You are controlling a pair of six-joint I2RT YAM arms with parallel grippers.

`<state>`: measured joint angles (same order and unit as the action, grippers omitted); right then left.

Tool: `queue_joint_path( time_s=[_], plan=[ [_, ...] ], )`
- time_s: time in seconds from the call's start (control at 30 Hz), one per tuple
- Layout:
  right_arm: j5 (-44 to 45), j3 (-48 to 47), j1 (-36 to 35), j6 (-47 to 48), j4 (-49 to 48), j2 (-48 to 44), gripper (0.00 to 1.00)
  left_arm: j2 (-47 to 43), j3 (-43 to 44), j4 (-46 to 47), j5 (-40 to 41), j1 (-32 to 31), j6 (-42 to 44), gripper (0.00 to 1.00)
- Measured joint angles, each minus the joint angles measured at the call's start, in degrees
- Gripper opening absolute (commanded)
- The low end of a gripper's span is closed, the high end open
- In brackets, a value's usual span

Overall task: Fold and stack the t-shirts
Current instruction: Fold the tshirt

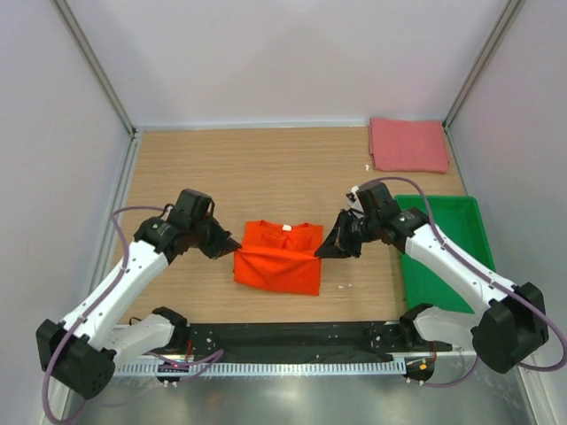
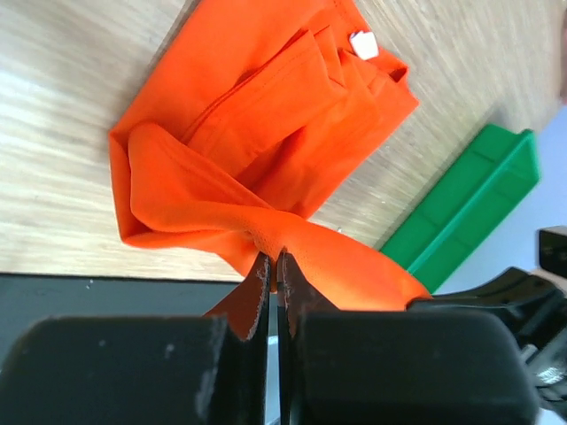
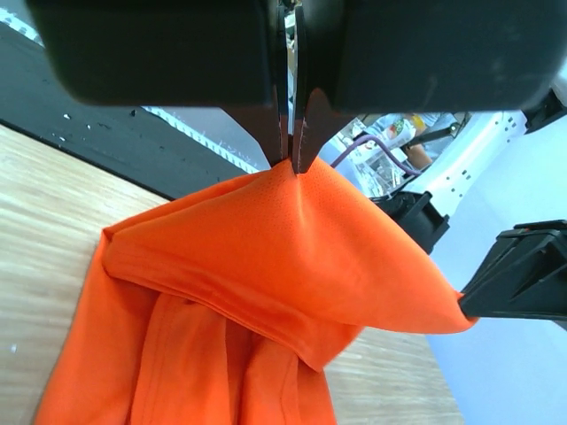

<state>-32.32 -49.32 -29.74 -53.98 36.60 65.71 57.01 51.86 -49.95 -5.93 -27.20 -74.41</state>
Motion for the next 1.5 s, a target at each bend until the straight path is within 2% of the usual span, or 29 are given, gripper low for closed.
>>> queue_joint_path(
  time_s=[0.23, 0.5, 1.03, 1.07, 1.13, 1.2, 1.27, 1.33, 1.37, 1.43, 1.47, 1.5],
  plan=[
    [-4.8, -5.4, 5.4, 5.3, 1.4, 7.4, 0.01, 13.0, 8.2, 3.2, -3.7, 2.4, 6.6, 0.0],
    [-8.8, -10.3, 10.1, 8.7, 0.7, 17.6, 0.01, 20.4, 11.7, 6.6, -6.8, 7.7, 10.4, 0.0],
    [-10.9, -22.7, 13.8, 10.2, -3.8, 35.8, 0.01, 40.3, 23.5, 14.5, -12.7, 11.5, 15.5, 0.0],
    [-10.9, -23.5, 14.3, 10.2, -4.4, 36.8, 0.02, 42.3, 24.7, 15.3, -13.2, 11.8, 16.0, 0.03],
    [-10.9, -24.4, 15.5, 10.1, -6.2, 38.8, 0.07, 45.7, 26.7, 16.3, -14.0, 12.2, 16.7, 0.09],
    [-10.9, -25.2, 17.1, 10.3, -8.6, 41.7, 0.18, 50.2, 30.1, 17.0, -14.4, 12.7, 18.5, 0.15],
    [-10.5, -27.2, 18.5, 11.1, -10.2, 45.9, 0.21, 54.7, 34.4, 17.2, -13.8, 13.2, 21.2, 0.21],
    [-9.9, -30.3, 19.6, 13.1, -11.5, 50.7, 0.24, 57.7, 37.7, 17.6, -12.7, 13.7, 23.8, 0.2],
    [-9.7, -32.7, 20.1, 14.5, -11.0, 53.4, 0.32, 59.0, 39.1, 17.9, -12.3, 14.1, 25.0, 0.26],
    [-9.2, -37.5, 20.9, 17.1, -10.2, 57.6, 0.42, 60.1, 40.9, 18.0, -11.9, 14.7, 27.1, 0.3],
    [-8.8, -39.5, 21.2, 18.3, -9.7, 58.8, 0.53, 60.3, 41.4, 18.0, -11.5, 15.0, 28.2, 0.36],
    [-8.3, -40.8, 21.2, 19.3, -9.3, 59.3, 0.59, 60.2, 41.6, 18.0, -11.1, 15.4, 29.2, 0.4]
  ],
)
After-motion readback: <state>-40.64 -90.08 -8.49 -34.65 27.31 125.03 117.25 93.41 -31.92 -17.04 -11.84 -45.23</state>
